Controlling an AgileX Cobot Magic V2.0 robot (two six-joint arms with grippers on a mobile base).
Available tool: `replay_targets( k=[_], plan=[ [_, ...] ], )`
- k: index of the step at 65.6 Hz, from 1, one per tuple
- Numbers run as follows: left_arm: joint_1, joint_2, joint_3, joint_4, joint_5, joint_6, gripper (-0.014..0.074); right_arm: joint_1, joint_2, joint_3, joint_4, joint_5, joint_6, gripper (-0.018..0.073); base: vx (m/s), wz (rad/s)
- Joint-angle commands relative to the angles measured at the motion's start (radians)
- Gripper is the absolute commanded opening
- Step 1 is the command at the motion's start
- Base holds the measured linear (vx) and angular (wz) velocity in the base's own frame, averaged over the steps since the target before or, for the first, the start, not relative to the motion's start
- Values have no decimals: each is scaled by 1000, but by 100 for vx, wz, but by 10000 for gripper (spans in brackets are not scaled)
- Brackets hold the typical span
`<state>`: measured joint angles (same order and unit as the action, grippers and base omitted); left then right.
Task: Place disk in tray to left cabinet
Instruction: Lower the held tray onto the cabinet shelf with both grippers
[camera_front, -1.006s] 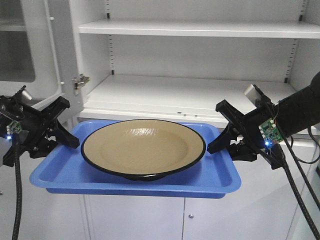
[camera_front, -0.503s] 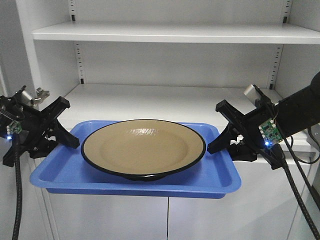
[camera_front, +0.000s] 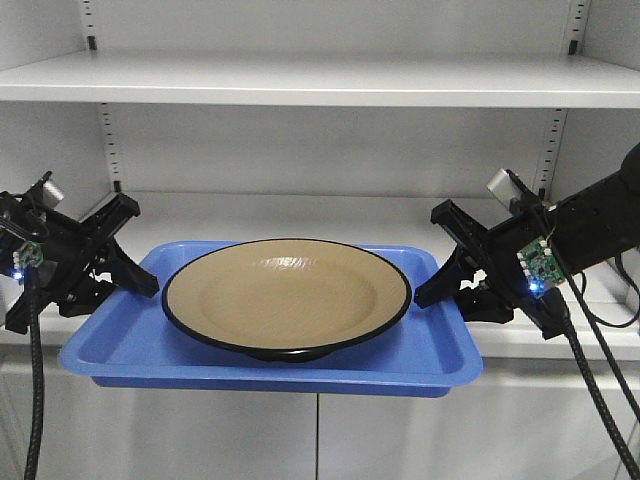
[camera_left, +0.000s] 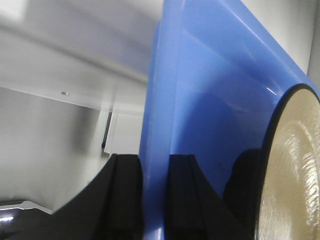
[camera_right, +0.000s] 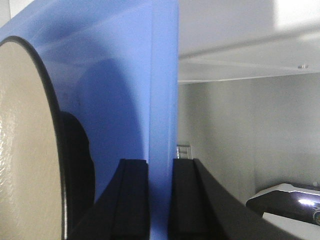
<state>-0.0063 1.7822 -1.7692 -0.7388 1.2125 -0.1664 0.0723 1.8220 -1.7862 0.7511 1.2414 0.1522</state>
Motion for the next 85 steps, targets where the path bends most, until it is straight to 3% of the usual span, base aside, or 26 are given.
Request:
replay_targets(
  k=[1, 46, 85],
  plan=[
    [-31, -55, -34, -240, 40, -34, 0, 28, -58, -36, 244, -19, 7, -5, 29, -14],
    [-31, -55, -34, -240, 40, -34, 0, 28, -58, -36, 244, -19, 7, -4, 23, -7],
    [-31, -55, -34, -239, 1, -34, 0, 28, -58, -36, 239, -46, 7, -5, 5, 0]
  ],
)
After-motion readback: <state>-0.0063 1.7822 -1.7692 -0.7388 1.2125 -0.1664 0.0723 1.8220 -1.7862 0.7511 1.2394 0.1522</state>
